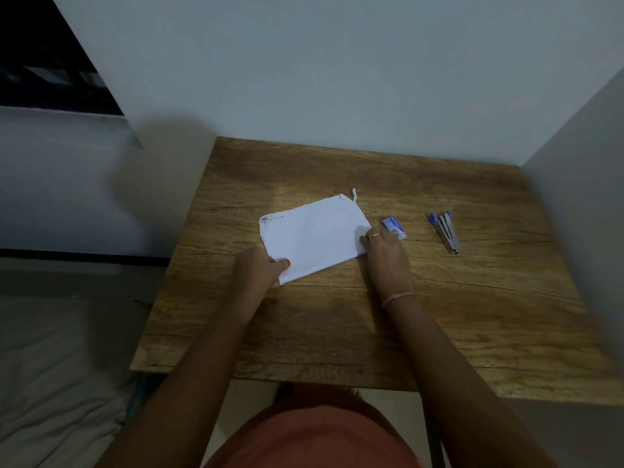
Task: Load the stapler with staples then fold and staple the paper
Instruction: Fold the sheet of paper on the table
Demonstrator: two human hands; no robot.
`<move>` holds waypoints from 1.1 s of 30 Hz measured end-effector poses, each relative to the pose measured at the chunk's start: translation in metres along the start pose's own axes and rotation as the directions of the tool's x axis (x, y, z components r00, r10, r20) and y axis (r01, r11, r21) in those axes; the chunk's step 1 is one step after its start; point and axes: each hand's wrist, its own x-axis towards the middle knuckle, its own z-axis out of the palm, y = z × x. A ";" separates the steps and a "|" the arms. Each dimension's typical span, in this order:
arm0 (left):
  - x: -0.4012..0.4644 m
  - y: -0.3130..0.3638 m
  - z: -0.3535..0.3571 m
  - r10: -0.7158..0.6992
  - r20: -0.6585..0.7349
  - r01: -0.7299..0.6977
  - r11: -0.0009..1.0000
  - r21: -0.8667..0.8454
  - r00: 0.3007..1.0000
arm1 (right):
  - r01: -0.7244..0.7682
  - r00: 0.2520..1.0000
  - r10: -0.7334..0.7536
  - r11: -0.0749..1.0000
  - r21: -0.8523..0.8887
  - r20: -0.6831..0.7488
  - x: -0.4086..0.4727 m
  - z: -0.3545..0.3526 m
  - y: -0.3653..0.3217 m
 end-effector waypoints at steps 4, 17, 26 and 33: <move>-0.002 -0.001 -0.002 0.007 0.013 -0.007 1.000 -0.019 1.000 | 0.139 0.988 -0.115 0.950 -0.280 0.102 -0.011 0.000 -0.004; -0.007 -0.005 -0.002 0.069 0.008 -0.068 0.996 -0.053 0.998 | -0.219 0.963 0.240 0.962 -0.161 0.124 -0.038 -0.012 -0.042; -0.008 -0.015 0.003 0.172 -0.045 -0.166 0.980 0.111 0.984 | -0.276 0.928 0.290 0.957 -0.090 0.233 -0.042 -0.005 -0.057; -0.014 -0.027 0.013 0.295 -0.194 -0.278 0.954 0.111 0.936 | -0.329 0.903 0.327 0.943 -0.040 0.278 -0.045 0.002 -0.066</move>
